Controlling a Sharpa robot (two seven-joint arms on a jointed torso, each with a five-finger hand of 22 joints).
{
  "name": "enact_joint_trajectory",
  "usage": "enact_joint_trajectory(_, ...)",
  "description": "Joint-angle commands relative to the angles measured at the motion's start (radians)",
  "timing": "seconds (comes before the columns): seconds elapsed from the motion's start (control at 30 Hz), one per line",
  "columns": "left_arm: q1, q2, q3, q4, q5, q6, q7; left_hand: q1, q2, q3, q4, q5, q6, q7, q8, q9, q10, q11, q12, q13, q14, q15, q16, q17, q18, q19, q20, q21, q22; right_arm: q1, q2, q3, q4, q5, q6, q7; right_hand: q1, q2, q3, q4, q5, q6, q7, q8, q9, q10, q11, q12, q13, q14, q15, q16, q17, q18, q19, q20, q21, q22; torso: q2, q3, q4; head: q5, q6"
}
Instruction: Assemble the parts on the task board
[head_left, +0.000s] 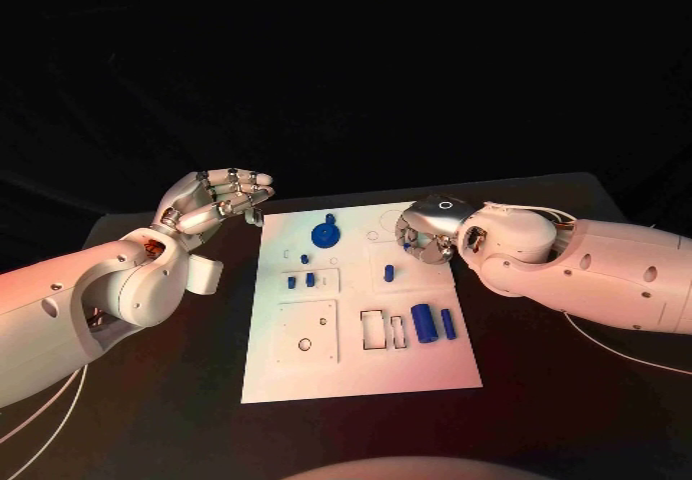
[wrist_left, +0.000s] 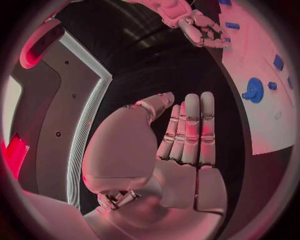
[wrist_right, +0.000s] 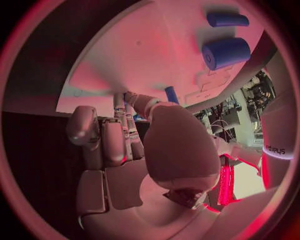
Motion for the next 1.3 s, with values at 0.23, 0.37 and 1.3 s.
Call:
enact_joint_trajectory(0.23,0.0,0.001,0.001,-0.001,0.005,0.011,-0.017,0.005,0.007,0.002,-0.008,0.007,-0.004,0.002,0.005,0.001,-0.018,0.001,0.003,0.0,-0.012,0.005,-0.009,-0.003,0.005,-0.001,-0.001,-0.007,-0.001,-0.006,-0.01,-0.004,0.022,-0.028,-0.032,-0.013,-0.002,0.005,0.006,-0.003,0.007,0.004,-0.001,0.005,0.004,0.008,0.002,-0.005,0.002,0.032,-0.008,0.005,0.0,-0.021,0.002,-0.004,0.012,0.005,0.0,0.0002,-0.0007,0.003,0.001)
enact_joint_trajectory(0.37,0.0,0.001,0.001,-0.002,0.004,0.012,-0.019,0.006,0.007,0.003,-0.009,0.007,-0.004,0.002,0.005,0.001,-0.021,0.002,0.003,0.0,-0.013,0.005,-0.009,-0.003,0.005,-0.002,-0.001,-0.007,-0.001,-0.006,-0.014,-0.004,0.03,-0.028,-0.059,-0.01,-0.003,0.004,0.006,-0.004,0.007,0.004,-0.001,0.005,0.005,0.009,0.002,-0.005,0.002,0.032,-0.008,0.005,0.0,-0.022,0.003,-0.004,0.015,0.007,0.0,-0.0002,-0.0014,0.003,0.002)
enact_joint_trajectory(1.3,-0.001,0.007,0.001,-0.004,0.004,0.011,-0.019,0.004,0.007,0.003,-0.009,0.008,-0.006,0.004,0.006,0.001,-0.027,0.004,0.004,0.0,-0.016,0.007,-0.01,-0.004,0.005,-0.005,0.001,-0.007,-0.001,0.003,-0.034,0.009,0.208,0.036,-0.216,0.044,-0.012,-0.002,0.011,-0.007,0.01,0.004,-0.002,0.007,0.011,0.014,0.0,-0.01,0.006,0.034,-0.009,0.012,0.006,-0.027,0.015,-0.005,0.04,0.025,-0.002,-0.0006,-0.0008,0.035,-0.002)
